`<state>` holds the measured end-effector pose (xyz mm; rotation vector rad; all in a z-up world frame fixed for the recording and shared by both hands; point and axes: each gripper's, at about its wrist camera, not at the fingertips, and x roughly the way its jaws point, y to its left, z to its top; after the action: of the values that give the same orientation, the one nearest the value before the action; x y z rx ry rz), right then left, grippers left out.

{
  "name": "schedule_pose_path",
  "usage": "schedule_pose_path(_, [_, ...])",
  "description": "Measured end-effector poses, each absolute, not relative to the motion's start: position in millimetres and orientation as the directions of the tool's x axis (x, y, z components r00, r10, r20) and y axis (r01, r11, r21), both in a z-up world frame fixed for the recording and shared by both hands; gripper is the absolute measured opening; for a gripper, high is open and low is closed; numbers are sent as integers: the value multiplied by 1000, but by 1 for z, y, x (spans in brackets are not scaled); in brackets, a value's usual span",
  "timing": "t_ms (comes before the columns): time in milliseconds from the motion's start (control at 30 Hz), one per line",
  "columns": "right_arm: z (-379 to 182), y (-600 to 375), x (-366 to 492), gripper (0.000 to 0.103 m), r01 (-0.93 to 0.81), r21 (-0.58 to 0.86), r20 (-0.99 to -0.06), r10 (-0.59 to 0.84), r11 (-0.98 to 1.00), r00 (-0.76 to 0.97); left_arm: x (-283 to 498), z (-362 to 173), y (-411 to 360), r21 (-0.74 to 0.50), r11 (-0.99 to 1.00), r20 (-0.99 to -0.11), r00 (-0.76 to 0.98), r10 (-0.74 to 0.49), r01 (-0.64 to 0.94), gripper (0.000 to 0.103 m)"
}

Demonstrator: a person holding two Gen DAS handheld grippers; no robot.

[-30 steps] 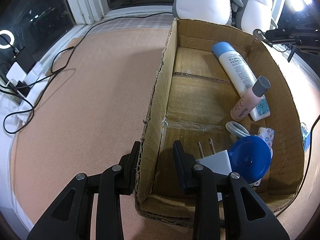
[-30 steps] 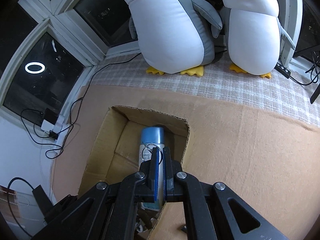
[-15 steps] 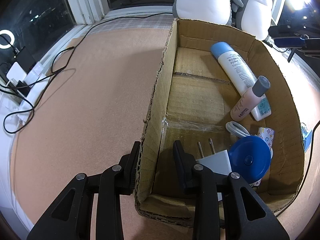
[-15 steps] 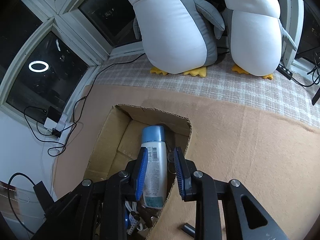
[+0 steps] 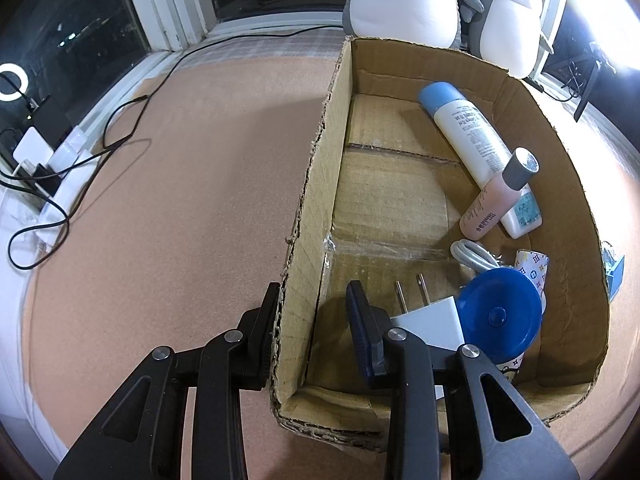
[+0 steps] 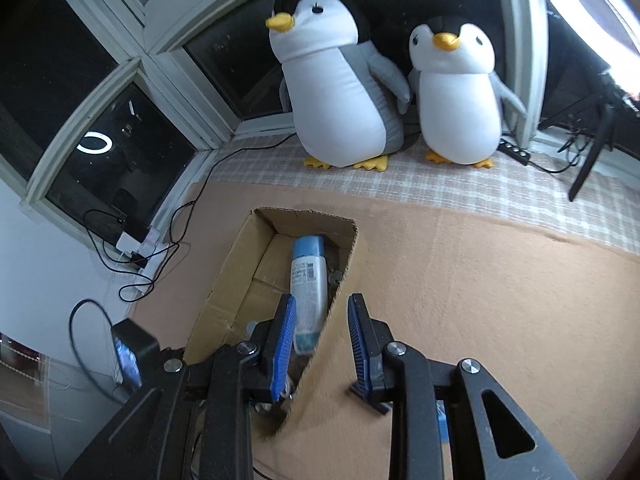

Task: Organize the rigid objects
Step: 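Move the right gripper to the black cylinder and close on it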

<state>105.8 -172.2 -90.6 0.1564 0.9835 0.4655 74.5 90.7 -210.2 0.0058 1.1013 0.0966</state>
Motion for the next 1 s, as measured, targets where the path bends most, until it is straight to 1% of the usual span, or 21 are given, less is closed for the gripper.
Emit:
schedule_pose_path(167, [-92,-192,76,24,-318,326,-772,445,890,454,74,-210,90,53,996,-890,450,78,-68,31])
schedule_pose_path(267, [-106,-196,63,30,-343,296,-788,431,891,439,73,-210,89,57,996,-889,450,81,-66,31])
schedule_pose_path(367, [-127,-198,58,30,-368,276,-803,424,888,419,73,-211,89,55,996,-889,452,79,-67,31])
schedule_pose_path(600, [-170,-178,59,31,-475,172,-847,376,863,376,73,-210,90,51,996,-889,451,78,-72,31])
schedule_pose_path(767, [-201,-155,67,31,-536,98,-891,314,839,329,73,-210,91,51,996,-889,451,79,-76,31])
schedule_pose_path(1000, [-235,-132,81,31,-578,19,-924,235,816,300,72,-210,91,57,995,-887,454,86,-78,31])
